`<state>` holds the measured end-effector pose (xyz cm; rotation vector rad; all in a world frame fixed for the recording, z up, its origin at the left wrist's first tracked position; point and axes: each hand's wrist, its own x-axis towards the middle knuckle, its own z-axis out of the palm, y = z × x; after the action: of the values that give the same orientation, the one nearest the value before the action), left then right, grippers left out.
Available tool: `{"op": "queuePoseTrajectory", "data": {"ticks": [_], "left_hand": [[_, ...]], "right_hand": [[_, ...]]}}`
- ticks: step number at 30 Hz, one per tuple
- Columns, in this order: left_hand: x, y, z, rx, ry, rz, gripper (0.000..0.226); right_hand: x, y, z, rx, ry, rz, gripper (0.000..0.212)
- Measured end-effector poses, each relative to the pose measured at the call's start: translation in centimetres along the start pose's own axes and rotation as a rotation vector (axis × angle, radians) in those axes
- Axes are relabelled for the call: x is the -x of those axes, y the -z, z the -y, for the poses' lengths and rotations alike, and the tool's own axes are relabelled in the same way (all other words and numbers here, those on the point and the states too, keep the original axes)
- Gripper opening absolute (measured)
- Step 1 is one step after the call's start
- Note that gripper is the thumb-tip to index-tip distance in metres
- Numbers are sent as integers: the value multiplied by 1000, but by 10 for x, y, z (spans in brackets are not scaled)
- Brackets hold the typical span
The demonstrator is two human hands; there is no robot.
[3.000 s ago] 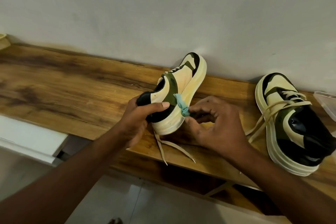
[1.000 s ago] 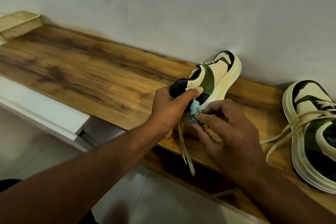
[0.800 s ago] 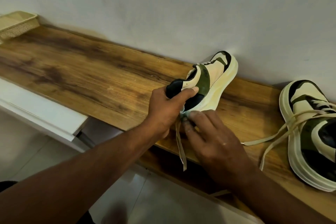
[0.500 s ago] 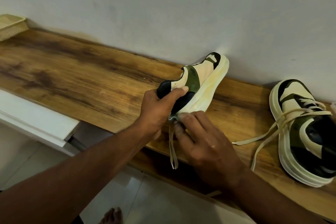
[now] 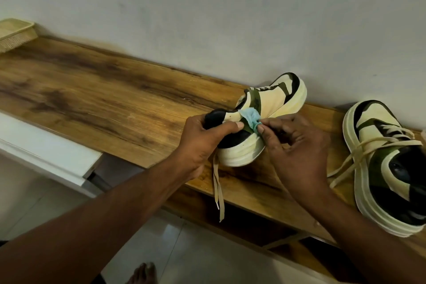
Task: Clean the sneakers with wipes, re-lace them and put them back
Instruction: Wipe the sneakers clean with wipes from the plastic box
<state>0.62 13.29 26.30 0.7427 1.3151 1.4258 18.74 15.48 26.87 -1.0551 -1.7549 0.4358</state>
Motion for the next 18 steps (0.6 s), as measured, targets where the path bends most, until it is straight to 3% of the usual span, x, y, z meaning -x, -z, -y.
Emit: {"op": "queuePoseTrajectory", "data": {"ticks": [8,12,18], "left_hand": [[4,-4,0,36,-32,117,26],[2,-2,3,45,-57,79,38],[2,0,3,-14,-70,83,21]], "right_hand": [[-18,12,-14,11,-82,-24,20],[-1,3,2,28,134,113,19],[-2,5,-1,75,366,184,16]]}}
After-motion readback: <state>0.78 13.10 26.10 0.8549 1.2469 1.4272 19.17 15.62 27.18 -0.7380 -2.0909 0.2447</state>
